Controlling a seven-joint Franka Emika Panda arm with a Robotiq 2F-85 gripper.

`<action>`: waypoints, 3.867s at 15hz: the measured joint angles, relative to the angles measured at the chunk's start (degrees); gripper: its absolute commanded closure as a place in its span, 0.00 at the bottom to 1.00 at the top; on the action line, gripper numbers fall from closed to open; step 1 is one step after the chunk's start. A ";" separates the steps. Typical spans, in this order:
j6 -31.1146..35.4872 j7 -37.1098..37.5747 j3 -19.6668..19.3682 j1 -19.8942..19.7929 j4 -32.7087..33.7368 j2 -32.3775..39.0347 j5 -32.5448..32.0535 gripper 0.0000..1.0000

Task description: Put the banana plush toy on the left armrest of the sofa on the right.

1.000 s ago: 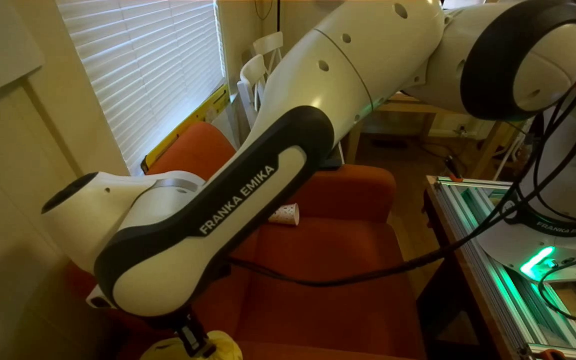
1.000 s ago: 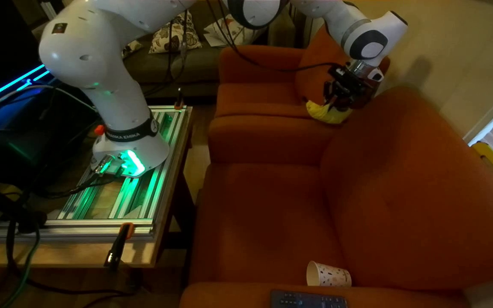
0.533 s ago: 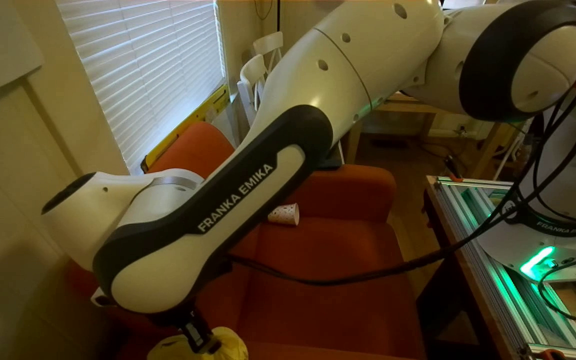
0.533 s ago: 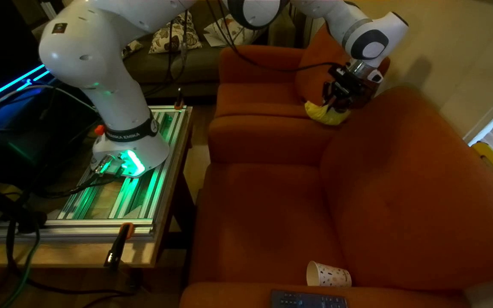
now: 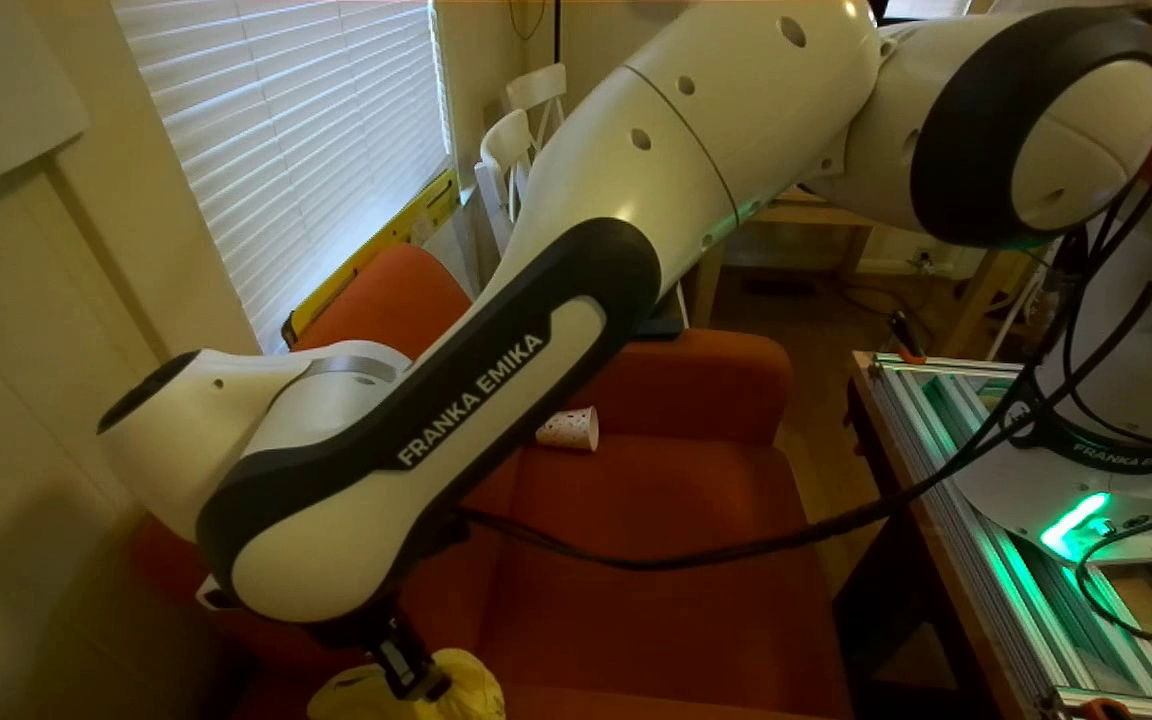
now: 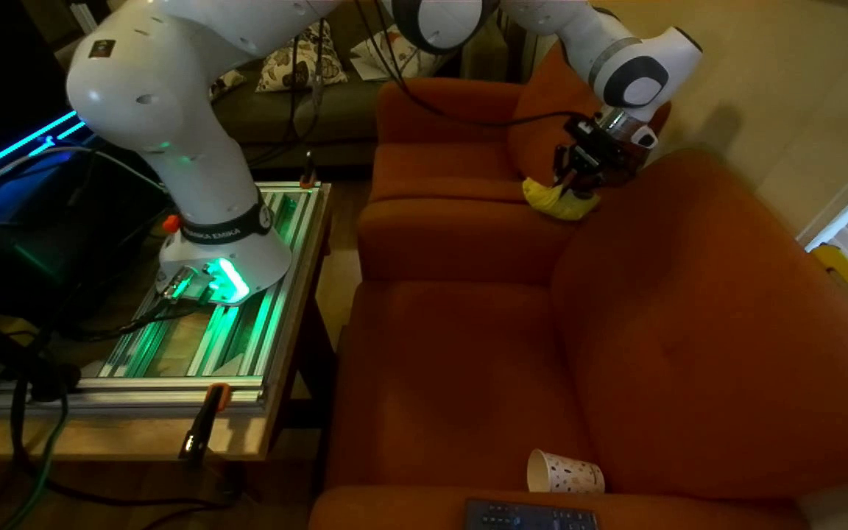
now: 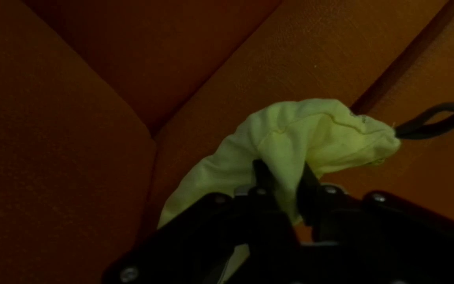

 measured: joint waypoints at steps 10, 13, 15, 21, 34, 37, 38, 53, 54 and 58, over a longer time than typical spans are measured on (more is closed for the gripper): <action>-0.01 0.00 -0.26 -0.19 0.41 0.55 0.00 0.93; -0.01 0.00 -0.26 -0.19 1.41 0.95 0.00 0.93; -0.08 0.00 -0.26 -0.18 2.23 1.26 0.00 0.93; -0.86 0.00 -0.26 -0.08 4.76 2.60 0.00 0.93; -4.86 0.00 -0.25 0.07 9.15 3.77 0.00 0.00; -5.53 0.00 -0.25 0.10 9.68 3.77 0.01 0.00; -6.24 0.02 -0.25 0.13 10.02 3.76 0.02 0.00; -13.46 13.91 0.32 0.19 13.67 -0.46 0.84 0.00; -13.37 15.11 0.27 0.18 13.68 -1.06 0.84 0.00; -12.19 19.68 -0.24 0.17 13.61 -3.71 0.81 0.00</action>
